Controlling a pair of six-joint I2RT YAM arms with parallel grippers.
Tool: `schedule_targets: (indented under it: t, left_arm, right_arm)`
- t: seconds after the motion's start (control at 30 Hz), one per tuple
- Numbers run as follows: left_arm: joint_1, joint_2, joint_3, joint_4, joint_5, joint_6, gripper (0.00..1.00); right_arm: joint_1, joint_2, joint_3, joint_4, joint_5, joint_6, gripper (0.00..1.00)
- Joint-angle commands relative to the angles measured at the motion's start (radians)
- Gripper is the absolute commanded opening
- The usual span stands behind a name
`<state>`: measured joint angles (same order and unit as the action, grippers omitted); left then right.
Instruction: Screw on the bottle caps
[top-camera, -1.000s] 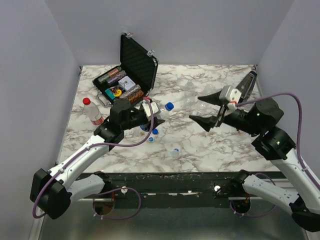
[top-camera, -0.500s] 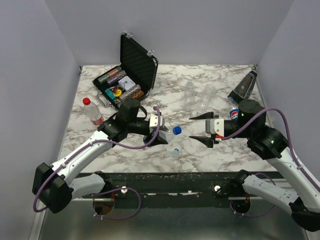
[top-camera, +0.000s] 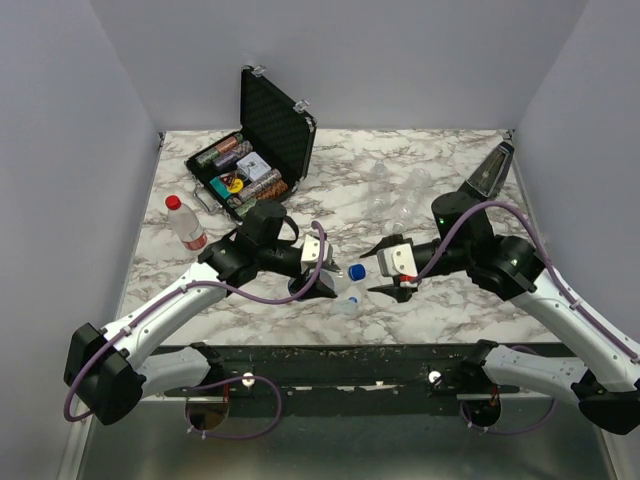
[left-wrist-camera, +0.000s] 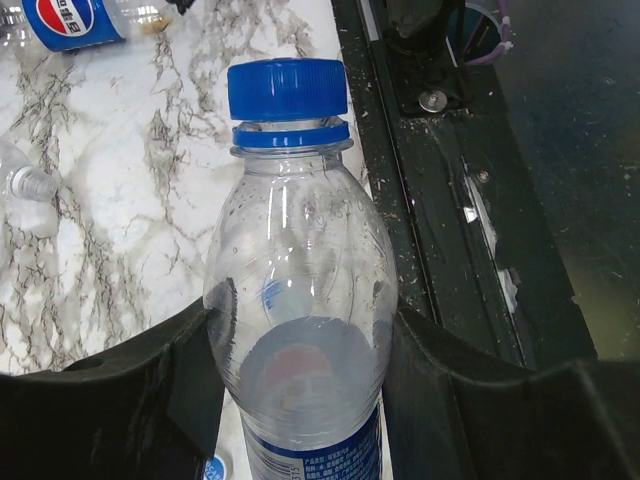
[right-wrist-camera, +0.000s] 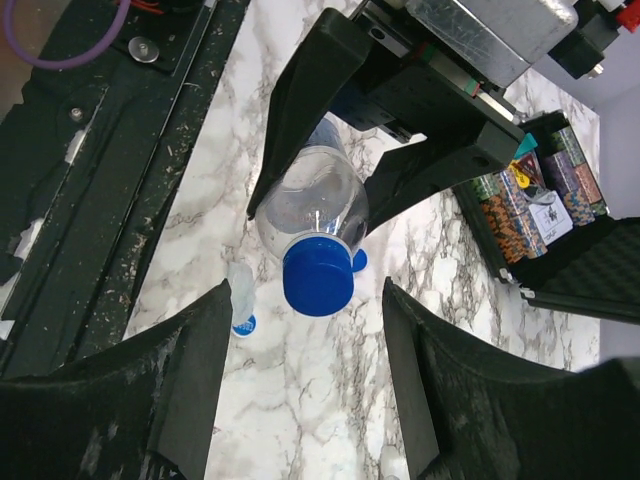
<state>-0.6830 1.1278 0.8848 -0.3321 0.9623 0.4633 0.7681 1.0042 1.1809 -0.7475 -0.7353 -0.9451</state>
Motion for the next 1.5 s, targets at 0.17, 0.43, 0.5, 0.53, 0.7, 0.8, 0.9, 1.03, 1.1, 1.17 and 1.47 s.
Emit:
schedule_targets:
  t: [0.17,0.43,0.5,0.53,0.7,0.8,0.9,1.03,1.1,1.17,1.47]
  left_arm:
    - [-0.009,-0.01,0.022,0.016,0.073,0.009,0.0]
    - [-0.012,-0.01,0.022,0.021,0.075,0.009,0.0]
    - [-0.015,-0.011,0.02,0.021,0.076,0.008,0.0]
    - [-0.015,-0.011,0.02,0.021,0.075,0.008,0.0]
    - [-0.015,-0.016,0.017,0.027,0.064,0.008,0.0]
    - [-0.013,-0.023,0.01,0.039,0.046,0.008,0.0]
    - [-0.015,-0.042,-0.007,0.07,0.006,0.006,0.0]
    - [-0.02,-0.083,-0.044,0.143,-0.115,-0.014,0.0]
    - [-0.027,-0.108,-0.075,0.194,-0.199,-0.028,0.0]
    - [-0.036,-0.134,-0.099,0.237,-0.291,-0.035,0.0]
    - [-0.174,-0.233,-0.224,0.398,-0.77,0.041,0.0]
  right_arm:
    - [0.034,0.024,0.017,-0.039,0.05,-0.026,0.66]
    - [0.051,0.054,0.022,-0.044,0.054,-0.026,0.62]
    - [0.053,0.06,0.026,-0.049,0.056,-0.027,0.6]
    - [0.054,0.063,0.029,-0.052,0.057,-0.026,0.59]
    - [0.057,0.079,0.042,-0.07,0.063,-0.017,0.51]
    - [0.059,0.089,0.054,-0.078,0.051,0.008,0.43]
    - [0.059,0.103,0.062,-0.072,0.056,0.07,0.34]
    - [0.059,0.113,0.059,0.006,0.088,0.285,0.2]
    - [0.059,0.111,0.054,0.046,0.085,0.401,0.16]
    - [0.059,0.1,0.039,0.108,0.102,0.547,0.15]
    - [0.059,0.111,0.068,0.129,0.435,1.365,0.09]
